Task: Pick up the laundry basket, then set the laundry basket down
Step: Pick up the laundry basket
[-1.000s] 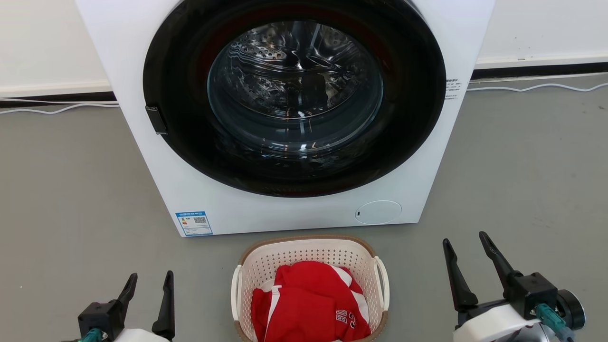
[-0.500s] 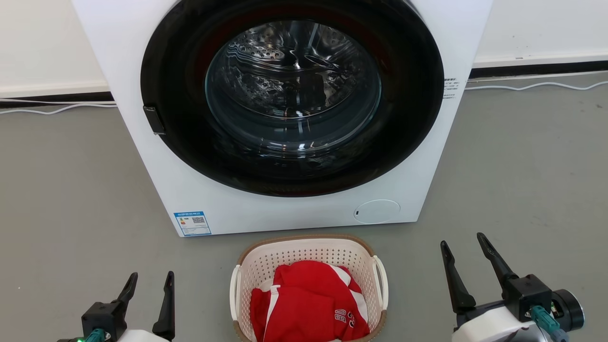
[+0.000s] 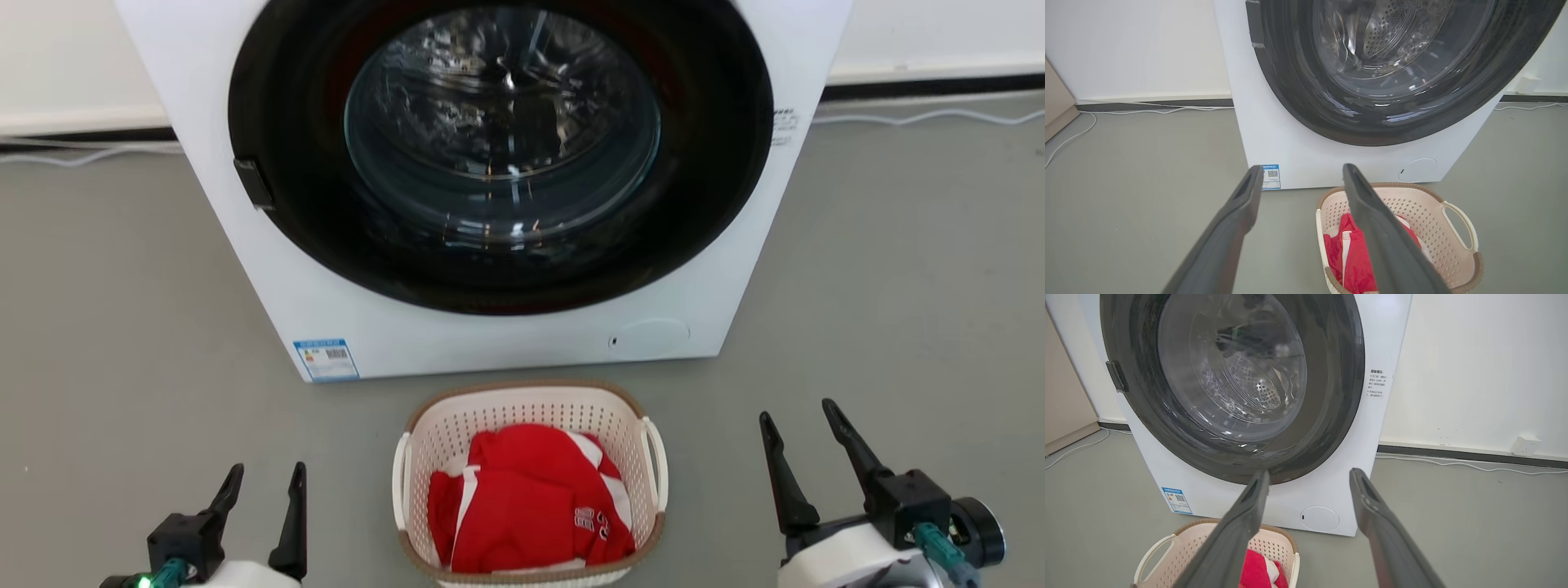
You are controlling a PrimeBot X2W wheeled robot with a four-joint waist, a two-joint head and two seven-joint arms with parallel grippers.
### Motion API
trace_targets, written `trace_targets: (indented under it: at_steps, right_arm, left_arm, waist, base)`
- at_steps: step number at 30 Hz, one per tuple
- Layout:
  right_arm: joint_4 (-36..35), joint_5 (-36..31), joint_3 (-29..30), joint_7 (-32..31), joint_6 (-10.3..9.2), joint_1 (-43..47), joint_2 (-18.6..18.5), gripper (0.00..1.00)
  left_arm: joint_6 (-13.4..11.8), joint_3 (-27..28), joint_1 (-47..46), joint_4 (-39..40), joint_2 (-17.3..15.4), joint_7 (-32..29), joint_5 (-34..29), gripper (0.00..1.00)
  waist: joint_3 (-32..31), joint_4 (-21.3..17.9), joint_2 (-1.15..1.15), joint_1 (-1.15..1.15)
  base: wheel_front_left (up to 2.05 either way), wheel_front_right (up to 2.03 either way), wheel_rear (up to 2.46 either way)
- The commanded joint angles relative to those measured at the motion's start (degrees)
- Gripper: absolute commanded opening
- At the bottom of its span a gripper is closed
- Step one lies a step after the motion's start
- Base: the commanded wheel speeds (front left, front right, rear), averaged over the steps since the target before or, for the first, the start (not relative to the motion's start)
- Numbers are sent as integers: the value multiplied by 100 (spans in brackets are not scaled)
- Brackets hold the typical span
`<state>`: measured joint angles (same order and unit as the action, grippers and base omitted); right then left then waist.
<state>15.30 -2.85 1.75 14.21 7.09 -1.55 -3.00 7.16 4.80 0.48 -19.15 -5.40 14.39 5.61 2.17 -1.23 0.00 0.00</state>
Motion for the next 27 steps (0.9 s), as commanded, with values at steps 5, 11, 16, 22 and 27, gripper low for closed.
trace_targets:
  at_steps: [5,11,16,22,27]
  right_arm:
    - [-17,25,44,79,40,-715,3,100]
    - [308,14,49,79,40,-1386,10,100]
    - [908,-37,95,79,40,-2006,11,100]
    - [1754,-112,132,79,40,-2746,12,100]
    - [2322,-215,178,79,40,-3149,12,100]
  left_arm:
    - [33,-91,-753,-24,-112,61,135,100]
    - [33,-369,-1478,-378,-163,61,298,100]
    - [33,-576,-2219,-1044,-176,61,422,100]
    - [33,-876,-3121,-2075,-173,61,543,100]
    - [33,-1057,-3645,-2663,-132,61,618,100]
  waist:
    - [746,54,0,0]
    - [1561,120,0,0]
    - [2241,187,0,0]
    - [2926,222,0,0]
    - [3283,266,0,0]
  base:
    - [0,0,0]
    - [0,0,0]
    - [0,0,0]
    - [0,0,0]
    - [0,0,0]
